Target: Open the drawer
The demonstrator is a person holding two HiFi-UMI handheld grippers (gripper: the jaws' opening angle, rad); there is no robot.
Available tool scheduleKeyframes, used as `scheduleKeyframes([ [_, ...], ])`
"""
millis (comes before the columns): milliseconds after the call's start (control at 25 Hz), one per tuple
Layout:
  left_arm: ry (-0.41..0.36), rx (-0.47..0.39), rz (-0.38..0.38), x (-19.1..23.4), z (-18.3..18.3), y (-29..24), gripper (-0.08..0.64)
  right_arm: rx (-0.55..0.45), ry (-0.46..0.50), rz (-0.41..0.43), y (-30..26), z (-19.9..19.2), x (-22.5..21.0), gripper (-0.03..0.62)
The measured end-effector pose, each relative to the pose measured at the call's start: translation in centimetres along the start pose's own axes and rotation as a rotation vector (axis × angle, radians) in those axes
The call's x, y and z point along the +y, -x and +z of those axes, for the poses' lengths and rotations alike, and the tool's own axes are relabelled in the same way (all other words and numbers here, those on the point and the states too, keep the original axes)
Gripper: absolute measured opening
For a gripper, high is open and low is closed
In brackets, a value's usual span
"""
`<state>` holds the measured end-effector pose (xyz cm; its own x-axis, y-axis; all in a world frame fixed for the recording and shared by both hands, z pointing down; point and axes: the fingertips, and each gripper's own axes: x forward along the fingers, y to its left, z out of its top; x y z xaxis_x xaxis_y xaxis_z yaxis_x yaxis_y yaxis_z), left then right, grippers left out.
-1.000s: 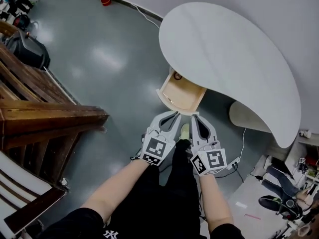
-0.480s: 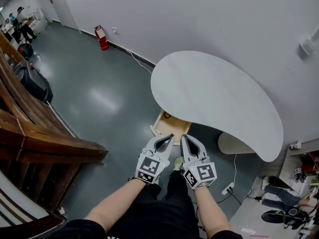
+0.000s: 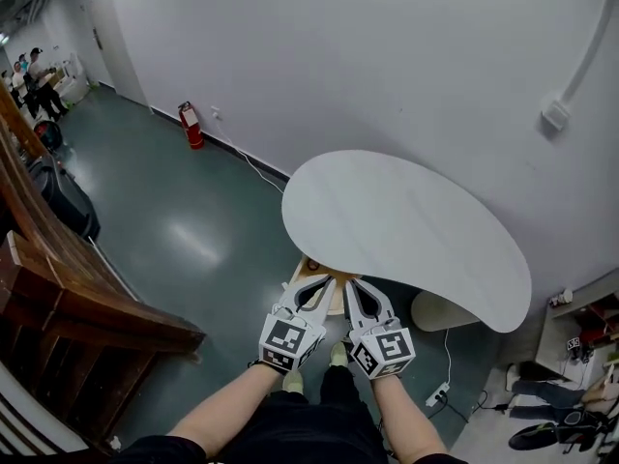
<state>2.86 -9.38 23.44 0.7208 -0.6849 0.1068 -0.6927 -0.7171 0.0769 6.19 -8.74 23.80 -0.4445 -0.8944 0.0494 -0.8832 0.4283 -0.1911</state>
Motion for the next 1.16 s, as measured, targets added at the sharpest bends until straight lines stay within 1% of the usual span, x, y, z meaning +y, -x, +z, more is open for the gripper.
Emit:
scheduleKeyframes([
  [120, 0.0, -0.02, 0.0, 0.3, 1.5, 0.0, 0.014, -0.014, 0.02, 0.003, -0.1, 1.2, 0.2, 0.015],
  [360, 0.005, -0.037, -0.004, 0.3, 3.0, 0.1, 0.012, -0.032, 0.037, -0.003, -0.1, 2.8, 0.5, 0.014],
  [520, -0.007, -0.06, -0.008, 0.1, 4.0, -0.5, 0.012, -0.043, 0.052, -0.008, -0.3, 3.8, 0.0, 0.015],
  [1160, -0.025, -0.058, -0.005, 0.2, 4.1, -1.1, 0.011, -0.043, 0.064, -0.012, -0.6, 4.2, -0.3, 0.014],
])
